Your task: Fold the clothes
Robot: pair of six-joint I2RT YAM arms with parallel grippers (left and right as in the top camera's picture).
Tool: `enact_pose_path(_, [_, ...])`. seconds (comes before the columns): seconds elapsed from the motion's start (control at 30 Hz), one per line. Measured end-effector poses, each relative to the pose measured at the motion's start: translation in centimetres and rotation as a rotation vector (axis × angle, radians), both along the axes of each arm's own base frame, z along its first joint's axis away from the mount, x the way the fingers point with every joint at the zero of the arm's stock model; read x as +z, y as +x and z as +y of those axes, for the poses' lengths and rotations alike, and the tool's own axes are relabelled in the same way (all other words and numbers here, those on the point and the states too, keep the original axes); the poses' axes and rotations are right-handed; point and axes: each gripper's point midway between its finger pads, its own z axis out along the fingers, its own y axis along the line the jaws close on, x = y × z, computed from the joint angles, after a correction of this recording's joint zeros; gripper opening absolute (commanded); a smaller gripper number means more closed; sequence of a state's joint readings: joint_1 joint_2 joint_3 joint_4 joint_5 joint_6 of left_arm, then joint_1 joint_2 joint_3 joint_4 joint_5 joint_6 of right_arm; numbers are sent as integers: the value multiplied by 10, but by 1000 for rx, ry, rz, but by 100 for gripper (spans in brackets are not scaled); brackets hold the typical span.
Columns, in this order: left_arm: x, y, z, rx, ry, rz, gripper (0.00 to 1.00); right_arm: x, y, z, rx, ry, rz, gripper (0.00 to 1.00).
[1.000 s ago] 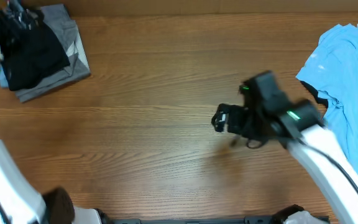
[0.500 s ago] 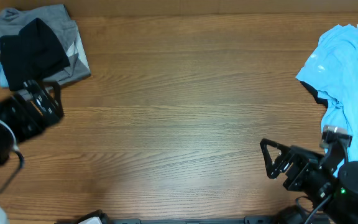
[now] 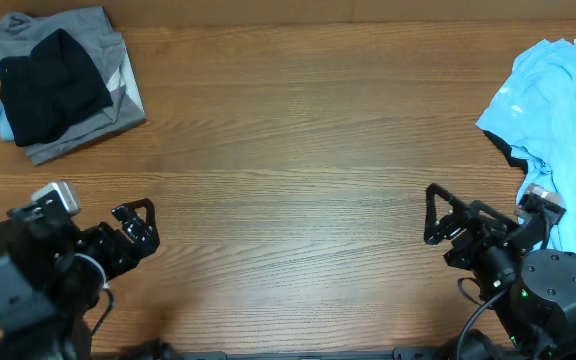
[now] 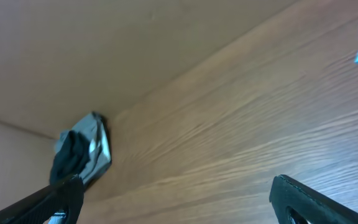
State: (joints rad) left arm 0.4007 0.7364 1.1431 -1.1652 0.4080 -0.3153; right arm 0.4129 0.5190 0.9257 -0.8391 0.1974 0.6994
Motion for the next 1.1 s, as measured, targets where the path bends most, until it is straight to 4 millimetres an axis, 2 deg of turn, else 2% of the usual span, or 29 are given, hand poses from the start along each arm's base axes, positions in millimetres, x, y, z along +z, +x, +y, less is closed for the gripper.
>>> enact_pose_path(0.23, [-49,10,4,18,-82,152,100,-1,2,-16,-89,-36,-5,100])
enact_pose_path(0.63, [-92,30,13,20,-165,352,100,-42,-17,-29,-104,-133,169,100])
enact_pose_path(0.9, [-122,38,16,21,-218,482,100,-48,-21,-32,-109,-145,193,100])
enact_pose_path(1.0, [-131,40,17,21,-234,521,100,-52,-28,-44,-159,-149,210,100])
enact_pose_path(1.1, [-142,42,18,22,-254,567,100,-40,-38,-69,-276,-113,124,100])
